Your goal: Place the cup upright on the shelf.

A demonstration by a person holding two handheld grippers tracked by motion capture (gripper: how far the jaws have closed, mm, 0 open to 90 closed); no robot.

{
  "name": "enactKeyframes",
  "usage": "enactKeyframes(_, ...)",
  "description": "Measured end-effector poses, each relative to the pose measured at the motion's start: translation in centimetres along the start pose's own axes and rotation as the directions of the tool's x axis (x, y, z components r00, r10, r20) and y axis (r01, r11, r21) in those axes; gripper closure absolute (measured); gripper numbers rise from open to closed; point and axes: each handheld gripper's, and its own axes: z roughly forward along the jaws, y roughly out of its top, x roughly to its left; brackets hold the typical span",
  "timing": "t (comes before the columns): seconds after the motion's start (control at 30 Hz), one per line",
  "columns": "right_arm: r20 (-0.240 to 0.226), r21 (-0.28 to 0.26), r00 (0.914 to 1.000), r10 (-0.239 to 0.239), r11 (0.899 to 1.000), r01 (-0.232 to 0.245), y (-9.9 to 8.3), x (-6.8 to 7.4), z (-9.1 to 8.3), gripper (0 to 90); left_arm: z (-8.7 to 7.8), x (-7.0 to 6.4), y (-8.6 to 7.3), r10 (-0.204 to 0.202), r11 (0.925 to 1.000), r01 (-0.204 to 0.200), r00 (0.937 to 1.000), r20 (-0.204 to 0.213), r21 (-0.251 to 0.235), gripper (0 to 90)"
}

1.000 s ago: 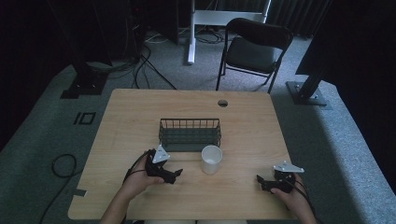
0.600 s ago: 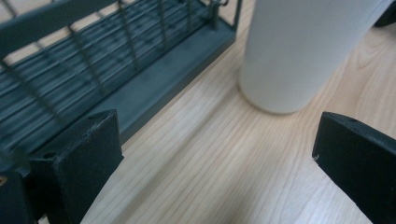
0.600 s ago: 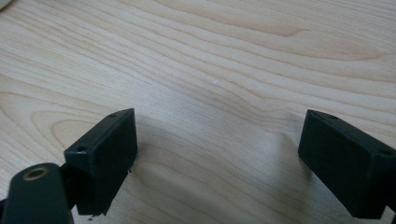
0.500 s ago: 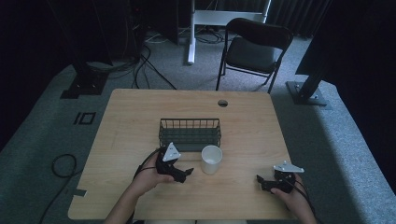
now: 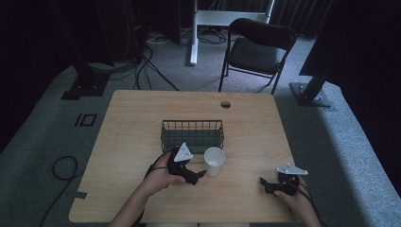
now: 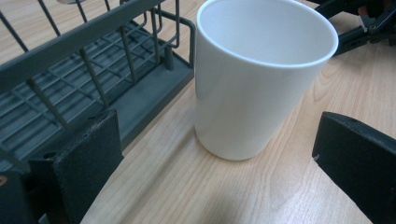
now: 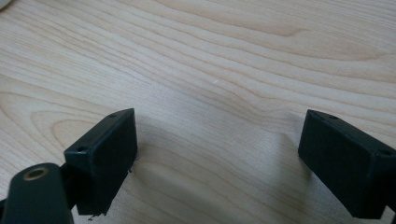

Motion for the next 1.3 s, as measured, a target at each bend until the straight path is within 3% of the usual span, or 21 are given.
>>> enactKeyframes(0.33,0.0,0.0,1.0,0.0,1.0,0.0,0.0,0.0,0.0,11.3,1.4,-1.0,1.2,0.038,0.9993,-0.038,0.9981,0.048,-0.008,1.7)
enactKeyframes(0.9,0.0,0.0,1.0,0.0,1.0,0.0,0.0,0.0,0.0,11.3,3.6,-1.6,3.0,0.085,0.9959,-0.082,0.9938,0.073,-0.039,1.8)
enactKeyframes(1.13,0.0,0.0,1.0,0.0,1.0,0.0,0.0,0.0,0.0,11.3,4.2,-1.6,3.0,0.062,0.9968,-0.058,0.9954,0.072,-0.054,6.6)
enactKeyframes(1.2,0.0,0.0,1.0,0.0,1.0,0.0,0.0,0.0,0.0,11.3,4.3,-1.6,3.1,0.046,0.9969,-0.042,0.9969,0.064,-0.067,12.6)
enactKeyframes(1.3,0.0,0.0,1.0,0.0,1.0,0.0,0.0,0.0,0.0,11.3,4.3,-1.7,3.2,0.055,0.9966,-0.051,0.9965,0.063,-0.064,19.8)
